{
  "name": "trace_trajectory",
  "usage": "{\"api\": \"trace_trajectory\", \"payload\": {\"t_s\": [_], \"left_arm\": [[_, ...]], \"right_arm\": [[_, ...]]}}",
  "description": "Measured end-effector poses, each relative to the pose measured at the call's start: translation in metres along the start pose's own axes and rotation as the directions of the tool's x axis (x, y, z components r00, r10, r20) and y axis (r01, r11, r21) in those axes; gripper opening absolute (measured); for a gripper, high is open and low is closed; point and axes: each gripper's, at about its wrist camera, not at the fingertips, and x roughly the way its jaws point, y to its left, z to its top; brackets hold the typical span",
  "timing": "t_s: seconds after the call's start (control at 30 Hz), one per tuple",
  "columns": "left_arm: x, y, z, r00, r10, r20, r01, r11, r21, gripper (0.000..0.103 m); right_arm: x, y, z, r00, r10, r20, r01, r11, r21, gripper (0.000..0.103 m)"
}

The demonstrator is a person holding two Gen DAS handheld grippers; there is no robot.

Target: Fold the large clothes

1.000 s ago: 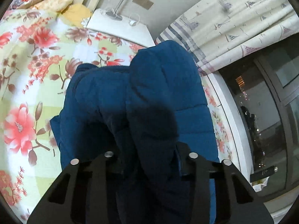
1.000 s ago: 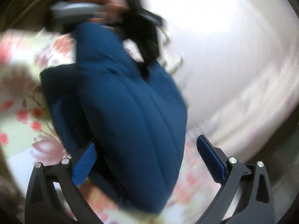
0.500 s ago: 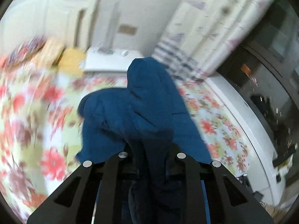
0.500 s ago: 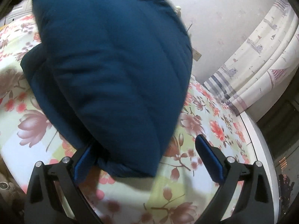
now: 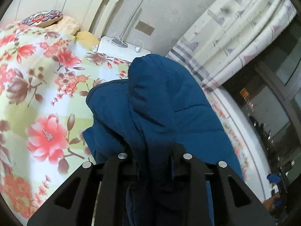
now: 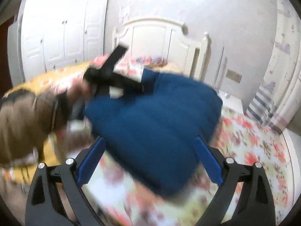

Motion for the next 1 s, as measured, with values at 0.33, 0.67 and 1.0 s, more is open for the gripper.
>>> {"api": "trace_trajectory", "payload": {"t_s": [0.33, 0.67, 1.0], "left_arm": [[-0.053, -0.004, 0.008, 0.963, 0.221, 0.156, -0.229, 0.973, 0.035, 0.072], [-0.063, -0.101, 0.046, 0.969, 0.122, 0.214, -0.172, 0.957, 0.235, 0.074], [0.044, 0.008, 0.032, 0.969, 0.246, -0.002, -0.246, 0.969, 0.007, 0.093]], "right_arm": [[0.125, 0.079, -0.01, 0.978, -0.118, -0.173, 0.058, 0.947, -0.316, 0.097], [0.125, 0.081, -0.013, 0.976, -0.124, -0.178, 0.064, 0.948, -0.311, 0.097], [0.095, 0.073, -0.006, 0.983, 0.019, -0.18, -0.076, 0.948, -0.31, 0.094]]}}
